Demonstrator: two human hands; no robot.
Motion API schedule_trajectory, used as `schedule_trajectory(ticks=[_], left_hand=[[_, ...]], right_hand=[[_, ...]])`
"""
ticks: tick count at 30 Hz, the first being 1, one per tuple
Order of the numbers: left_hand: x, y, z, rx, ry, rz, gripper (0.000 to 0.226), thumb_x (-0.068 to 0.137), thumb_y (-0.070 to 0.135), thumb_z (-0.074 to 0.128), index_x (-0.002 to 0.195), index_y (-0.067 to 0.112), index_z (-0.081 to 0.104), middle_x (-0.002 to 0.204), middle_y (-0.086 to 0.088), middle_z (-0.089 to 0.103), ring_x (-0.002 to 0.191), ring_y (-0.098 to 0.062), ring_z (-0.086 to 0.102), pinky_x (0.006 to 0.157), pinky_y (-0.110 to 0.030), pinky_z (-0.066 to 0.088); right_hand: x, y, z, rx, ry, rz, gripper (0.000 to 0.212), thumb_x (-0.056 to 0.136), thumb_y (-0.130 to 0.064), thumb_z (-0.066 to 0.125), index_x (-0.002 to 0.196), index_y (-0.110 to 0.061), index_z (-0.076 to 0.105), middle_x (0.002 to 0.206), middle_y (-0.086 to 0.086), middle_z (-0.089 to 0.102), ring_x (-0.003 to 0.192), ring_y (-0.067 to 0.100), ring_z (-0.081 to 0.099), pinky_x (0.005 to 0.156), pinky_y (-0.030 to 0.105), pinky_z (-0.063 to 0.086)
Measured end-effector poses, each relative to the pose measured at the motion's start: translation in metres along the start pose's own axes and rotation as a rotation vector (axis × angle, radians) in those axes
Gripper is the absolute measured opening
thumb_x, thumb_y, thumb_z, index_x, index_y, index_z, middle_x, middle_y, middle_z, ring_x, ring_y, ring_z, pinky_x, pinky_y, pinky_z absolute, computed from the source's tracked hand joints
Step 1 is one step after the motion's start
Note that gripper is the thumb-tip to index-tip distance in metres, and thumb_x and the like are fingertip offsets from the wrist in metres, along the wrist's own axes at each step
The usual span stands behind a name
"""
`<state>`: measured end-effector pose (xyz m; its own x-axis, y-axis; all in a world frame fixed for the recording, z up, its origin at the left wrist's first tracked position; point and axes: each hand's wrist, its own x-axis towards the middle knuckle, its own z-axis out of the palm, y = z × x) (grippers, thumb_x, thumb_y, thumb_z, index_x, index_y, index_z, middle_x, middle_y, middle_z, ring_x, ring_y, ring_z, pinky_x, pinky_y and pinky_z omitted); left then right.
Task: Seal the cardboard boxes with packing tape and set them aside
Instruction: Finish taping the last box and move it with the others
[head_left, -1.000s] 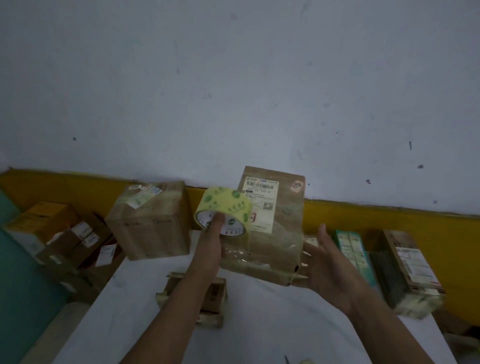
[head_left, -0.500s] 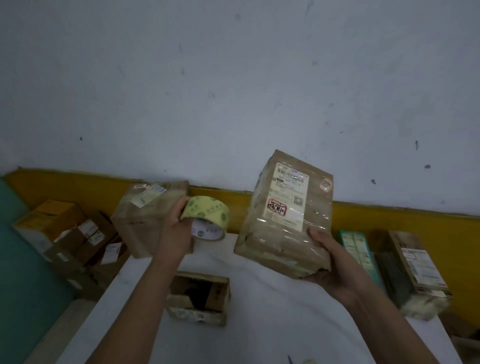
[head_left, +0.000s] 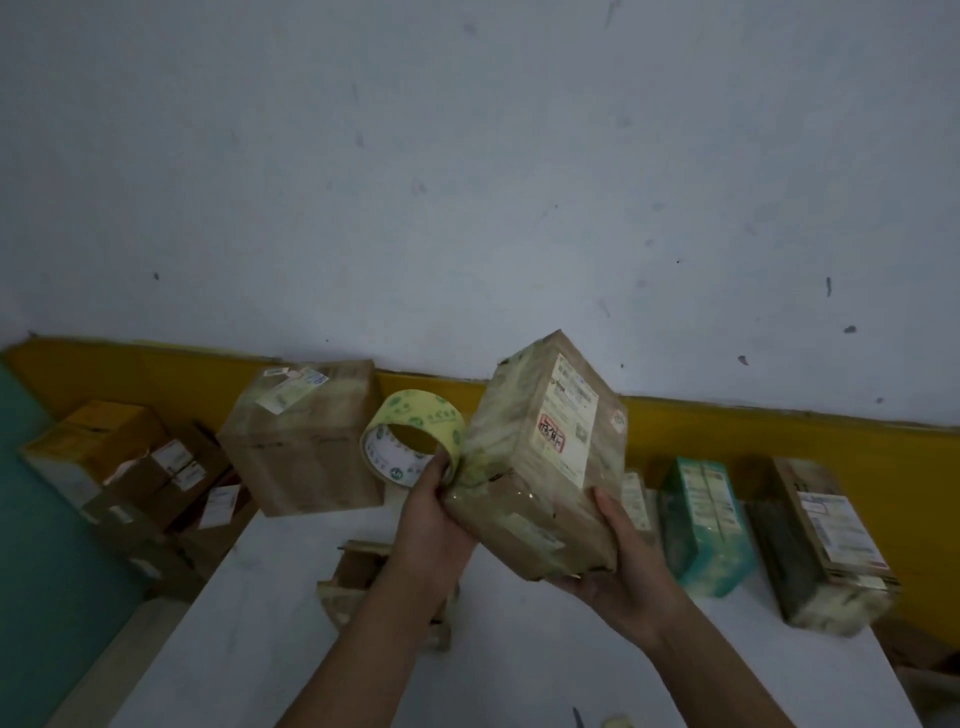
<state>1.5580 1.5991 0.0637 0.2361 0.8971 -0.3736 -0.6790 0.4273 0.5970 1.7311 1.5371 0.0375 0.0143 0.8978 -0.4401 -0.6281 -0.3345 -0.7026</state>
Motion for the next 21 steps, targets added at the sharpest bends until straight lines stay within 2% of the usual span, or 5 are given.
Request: schedule_trajectory(ticks=[3,6,11,16,21], left_hand=[[0.004,0.001,-0.004,0.008,0.057,0.075,0.039,0.102,0.036,0.042,0.128,0.011,0.057,0.120,-0.015,0.068,0.109,-0.030,0.064,0.094,-0.049,0.048],[0.008,-0.007,-0.009,0.110,0.095,0.151,0.031,0.100,0.035,0.046,0.119,0.015,0.060,0.116,-0.010,0.068,0.109,-0.027,0.064,0.093,-0.046,0.050],[0.006,-0.022,-0.014,0.429,0.187,0.234,0.026,0.103,0.033,0.039,0.107,0.021,0.061,0.100,0.001,0.069,0.093,-0.019,0.064,0.082,-0.035,0.051],[0.012,-0.041,-0.038,0.516,0.215,0.184,0.034,0.103,0.038,0.039,0.125,0.019,0.057,0.117,-0.007,0.065,0.103,-0.025,0.062,0.087,-0.037,0.051],[0.011,-0.071,-0.067,0.317,0.263,0.022,0.032,0.103,0.025,0.041,0.123,0.006,0.056,0.109,-0.012,0.067,0.093,-0.027,0.063,0.074,-0.037,0.051]], right_hand=[[0.003,-0.002,-0.003,-0.522,0.186,-0.221,0.071,0.074,-0.056,0.066,0.138,-0.032,0.048,0.125,0.002,0.065,0.104,0.018,0.066,0.084,0.036,0.056],[0.003,-0.011,0.005,-0.635,0.106,-0.178,0.083,0.066,-0.068,0.061,0.140,-0.040,0.038,0.127,-0.008,0.060,0.105,0.010,0.062,0.078,0.025,0.053],[0.007,-0.019,0.007,-0.615,-0.021,0.123,0.121,0.052,-0.084,0.056,0.154,-0.030,0.019,0.155,-0.001,0.036,0.142,0.024,0.033,0.116,0.058,0.021],[0.016,0.005,0.001,-0.552,-0.031,0.046,0.087,0.059,-0.062,0.080,0.136,-0.034,0.049,0.117,-0.012,0.070,0.110,0.015,0.064,0.102,0.054,0.046],[0.030,0.044,-0.033,-0.580,-0.027,0.115,0.076,0.062,-0.059,0.079,0.130,-0.038,0.052,0.111,-0.009,0.072,0.105,0.018,0.067,0.099,0.052,0.050]])
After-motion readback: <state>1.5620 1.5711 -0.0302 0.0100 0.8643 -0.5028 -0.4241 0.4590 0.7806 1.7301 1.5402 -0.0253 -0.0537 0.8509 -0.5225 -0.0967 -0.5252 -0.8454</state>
